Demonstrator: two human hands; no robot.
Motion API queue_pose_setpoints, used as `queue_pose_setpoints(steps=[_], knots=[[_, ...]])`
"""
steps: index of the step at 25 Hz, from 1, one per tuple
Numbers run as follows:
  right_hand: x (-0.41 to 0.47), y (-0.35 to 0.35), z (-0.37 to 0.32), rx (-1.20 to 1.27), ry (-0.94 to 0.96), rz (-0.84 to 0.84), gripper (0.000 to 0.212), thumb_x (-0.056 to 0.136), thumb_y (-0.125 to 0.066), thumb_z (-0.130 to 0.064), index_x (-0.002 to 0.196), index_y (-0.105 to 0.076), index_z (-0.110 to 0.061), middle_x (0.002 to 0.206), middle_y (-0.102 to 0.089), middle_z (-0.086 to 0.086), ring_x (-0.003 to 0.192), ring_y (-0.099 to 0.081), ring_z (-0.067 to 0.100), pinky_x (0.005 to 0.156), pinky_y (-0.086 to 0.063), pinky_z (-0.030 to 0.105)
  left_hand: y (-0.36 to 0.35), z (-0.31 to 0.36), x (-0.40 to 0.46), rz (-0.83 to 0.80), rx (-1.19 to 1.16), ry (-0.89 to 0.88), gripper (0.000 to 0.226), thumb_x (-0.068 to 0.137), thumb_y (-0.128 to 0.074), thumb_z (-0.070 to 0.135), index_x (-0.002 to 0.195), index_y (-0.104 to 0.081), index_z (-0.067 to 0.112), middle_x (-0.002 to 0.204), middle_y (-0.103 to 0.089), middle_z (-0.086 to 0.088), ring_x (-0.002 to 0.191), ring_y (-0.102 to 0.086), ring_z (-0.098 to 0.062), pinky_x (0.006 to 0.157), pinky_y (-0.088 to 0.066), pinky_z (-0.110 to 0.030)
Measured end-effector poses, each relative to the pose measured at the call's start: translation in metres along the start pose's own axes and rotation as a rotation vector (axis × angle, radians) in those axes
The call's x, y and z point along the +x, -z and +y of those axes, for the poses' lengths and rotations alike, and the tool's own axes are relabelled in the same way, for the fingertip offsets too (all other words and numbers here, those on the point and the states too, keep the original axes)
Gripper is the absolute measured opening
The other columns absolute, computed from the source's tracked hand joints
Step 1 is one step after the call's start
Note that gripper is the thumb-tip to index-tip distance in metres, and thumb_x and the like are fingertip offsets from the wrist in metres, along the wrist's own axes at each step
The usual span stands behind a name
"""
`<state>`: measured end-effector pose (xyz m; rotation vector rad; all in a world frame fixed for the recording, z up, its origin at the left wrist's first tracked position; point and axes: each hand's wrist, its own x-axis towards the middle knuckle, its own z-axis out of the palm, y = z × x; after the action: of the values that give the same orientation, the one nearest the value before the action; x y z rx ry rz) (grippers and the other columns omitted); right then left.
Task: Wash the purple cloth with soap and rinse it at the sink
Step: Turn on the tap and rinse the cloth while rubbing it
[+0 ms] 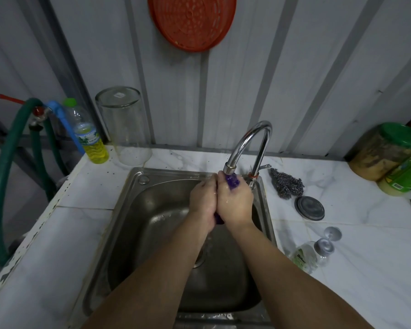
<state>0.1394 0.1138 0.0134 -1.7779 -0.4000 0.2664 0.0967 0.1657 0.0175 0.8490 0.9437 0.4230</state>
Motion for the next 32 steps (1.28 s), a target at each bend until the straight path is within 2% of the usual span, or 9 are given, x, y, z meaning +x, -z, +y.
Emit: queue_pose_setpoints(steps=[4, 10, 12, 16, 19, 22, 24, 27, 32], knots=[[0.014, -0.008, 0.003, 0.13, -0.382, 0.029, 0.03, 0.09, -0.052, -0.036, 0.079, -0.067, -0.013, 0.072, -0.07, 0.009, 0.072, -0.069, 0.03, 0.069, -0.059, 0.039, -0.002, -0.002, 0.002, 0.059, 0.105, -0.094, 0.018, 0.091, -0.059, 0.011, 0.085, -0.073, 0.002, 0.088, -0.075, -0.025, 0.083, -0.073, -0.037, 0.079, -0.062, -0.052], [0.019, 0.0, 0.01, 0.516, -0.665, -0.08, 0.038, 0.094, -0.056, -0.046, 0.103, -0.074, -0.013, 0.097, -0.078, 0.012, 0.09, -0.074, 0.031, 0.087, -0.059, 0.047, -0.001, 0.002, 0.008, 0.113, 0.074, -0.045, 0.023, 0.095, -0.055, 0.025, 0.085, -0.073, 0.013, 0.089, -0.075, -0.012, 0.087, -0.073, -0.034, 0.082, -0.061, -0.047], [0.014, 0.003, 0.018, 0.528, -0.635, -0.063, 0.041, 0.095, -0.055, -0.049, 0.118, -0.066, -0.017, 0.113, -0.073, 0.009, 0.102, -0.07, 0.031, 0.094, -0.056, 0.052, 0.0, 0.009, 0.013, 0.125, 0.025, 0.019, 0.023, 0.091, -0.055, 0.023, 0.09, -0.076, 0.011, 0.086, -0.075, -0.011, 0.088, -0.072, -0.035, 0.082, -0.06, -0.047], [-0.012, 0.01, 0.023, 0.554, -0.344, 0.009, 0.029, 0.101, -0.052, -0.014, 0.126, -0.058, -0.026, 0.123, -0.066, 0.006, 0.114, -0.064, 0.027, 0.102, -0.052, 0.051, -0.002, 0.017, 0.018, 0.085, -0.071, 0.116, 0.029, 0.089, -0.062, 0.02, 0.11, -0.075, 0.004, 0.101, -0.079, -0.019, 0.084, -0.075, -0.034, 0.073, -0.064, -0.042], [-0.032, 0.009, 0.021, 0.477, -0.101, -0.084, 0.04, 0.097, -0.053, -0.008, 0.129, -0.059, -0.032, 0.131, -0.061, -0.001, 0.125, -0.059, 0.017, 0.109, -0.047, 0.042, -0.003, 0.013, 0.021, 0.094, -0.091, 0.075, 0.025, 0.094, -0.06, 0.017, 0.114, -0.073, 0.009, 0.116, -0.075, -0.023, 0.087, -0.074, -0.031, 0.069, -0.063, -0.037], [-0.033, 0.006, 0.016, 0.219, 0.102, -0.09, 0.031, 0.094, -0.062, -0.014, 0.118, -0.065, -0.033, 0.126, -0.058, 0.0, 0.114, -0.057, -0.005, 0.099, -0.046, 0.013, -0.002, 0.004, 0.016, 0.04, -0.066, 0.002, 0.02, 0.103, -0.054, 0.014, 0.113, -0.071, 0.011, 0.109, -0.074, -0.016, 0.092, -0.072, -0.027, 0.075, -0.061, -0.033], [-0.023, 0.004, 0.014, 0.126, 0.112, -0.046, 0.022, 0.093, -0.066, -0.019, 0.111, -0.068, -0.031, 0.118, -0.062, 0.0, 0.105, -0.06, -0.004, 0.093, -0.049, 0.011, -0.002, 0.001, 0.01, 0.008, -0.063, -0.021, 0.021, 0.105, -0.051, 0.013, 0.111, -0.07, 0.007, 0.101, -0.073, -0.014, 0.094, -0.071, -0.027, 0.079, -0.06, -0.032], [-0.008, -0.001, 0.01, 0.162, 0.024, -0.037, 0.008, 0.093, -0.066, -0.028, 0.096, -0.071, -0.022, 0.093, -0.074, 0.002, 0.088, -0.07, 0.014, 0.087, -0.058, 0.034, -0.003, 0.002, 0.01, 0.038, -0.046, -0.051, 0.027, 0.106, -0.051, 0.026, 0.101, -0.071, 0.009, 0.092, -0.076, -0.012, 0.089, -0.075, -0.027, 0.079, -0.062, -0.037], [0.01, -0.008, 0.003, 0.055, -0.196, 0.039, 0.03, 0.097, -0.054, -0.033, 0.075, -0.064, -0.015, 0.071, -0.07, 0.005, 0.071, -0.068, 0.024, 0.069, -0.051, 0.032, -0.002, 0.0, 0.016, 0.125, 0.085, -0.073, 0.044, 0.105, -0.045, 0.043, 0.091, -0.068, 0.008, 0.089, -0.073, -0.016, 0.085, -0.074, -0.032, 0.086, -0.062, -0.048]])
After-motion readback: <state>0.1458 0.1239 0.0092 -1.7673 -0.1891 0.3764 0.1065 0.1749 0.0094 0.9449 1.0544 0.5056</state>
